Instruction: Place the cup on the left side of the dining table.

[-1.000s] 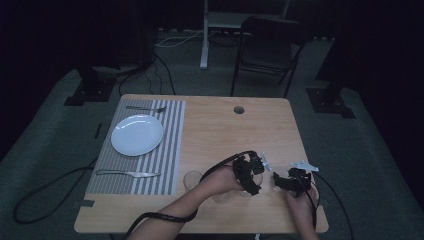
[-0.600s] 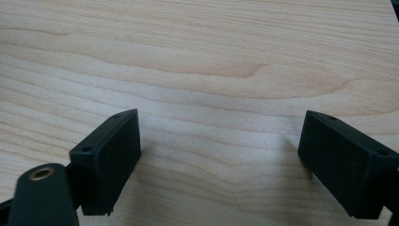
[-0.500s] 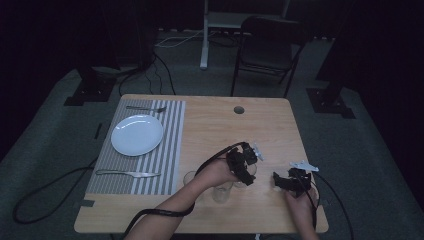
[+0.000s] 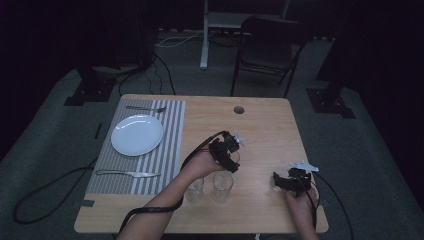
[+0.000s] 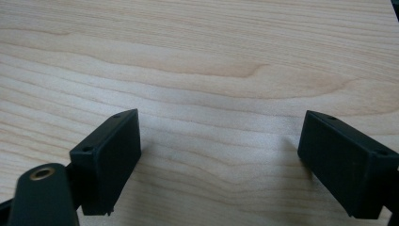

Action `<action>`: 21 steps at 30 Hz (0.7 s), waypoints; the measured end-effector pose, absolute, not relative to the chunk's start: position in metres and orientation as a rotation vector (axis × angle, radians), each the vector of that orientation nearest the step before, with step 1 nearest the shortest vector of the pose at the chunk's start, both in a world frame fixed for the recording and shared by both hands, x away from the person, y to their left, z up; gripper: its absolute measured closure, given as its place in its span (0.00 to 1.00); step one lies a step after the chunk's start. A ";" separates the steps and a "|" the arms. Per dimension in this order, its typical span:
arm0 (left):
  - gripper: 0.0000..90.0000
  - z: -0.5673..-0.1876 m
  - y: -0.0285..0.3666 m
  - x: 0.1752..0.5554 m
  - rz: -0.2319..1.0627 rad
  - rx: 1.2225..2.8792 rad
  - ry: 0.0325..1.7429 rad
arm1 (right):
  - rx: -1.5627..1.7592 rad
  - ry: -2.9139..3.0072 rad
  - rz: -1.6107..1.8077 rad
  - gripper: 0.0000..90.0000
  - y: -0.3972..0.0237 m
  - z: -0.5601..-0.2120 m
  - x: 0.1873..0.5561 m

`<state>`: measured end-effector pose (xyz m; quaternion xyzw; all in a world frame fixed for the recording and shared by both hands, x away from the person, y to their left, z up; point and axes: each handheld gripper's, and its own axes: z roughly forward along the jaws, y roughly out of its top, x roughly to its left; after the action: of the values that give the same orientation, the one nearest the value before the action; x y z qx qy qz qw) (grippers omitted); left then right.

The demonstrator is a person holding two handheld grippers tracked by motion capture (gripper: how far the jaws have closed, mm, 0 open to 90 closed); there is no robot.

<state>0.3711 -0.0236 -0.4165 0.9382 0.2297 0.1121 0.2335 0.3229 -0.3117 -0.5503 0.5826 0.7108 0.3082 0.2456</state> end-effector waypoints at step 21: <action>0.32 -0.397 0.079 0.373 0.399 2.521 0.877 | 1.589 1.940 0.841 0.15 -0.312 -0.550 0.323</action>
<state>0.3726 0.0787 -0.3971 0.9113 0.3171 0.1442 0.2194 0.3229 -0.3117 -0.5503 0.5823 0.7110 0.3081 0.2459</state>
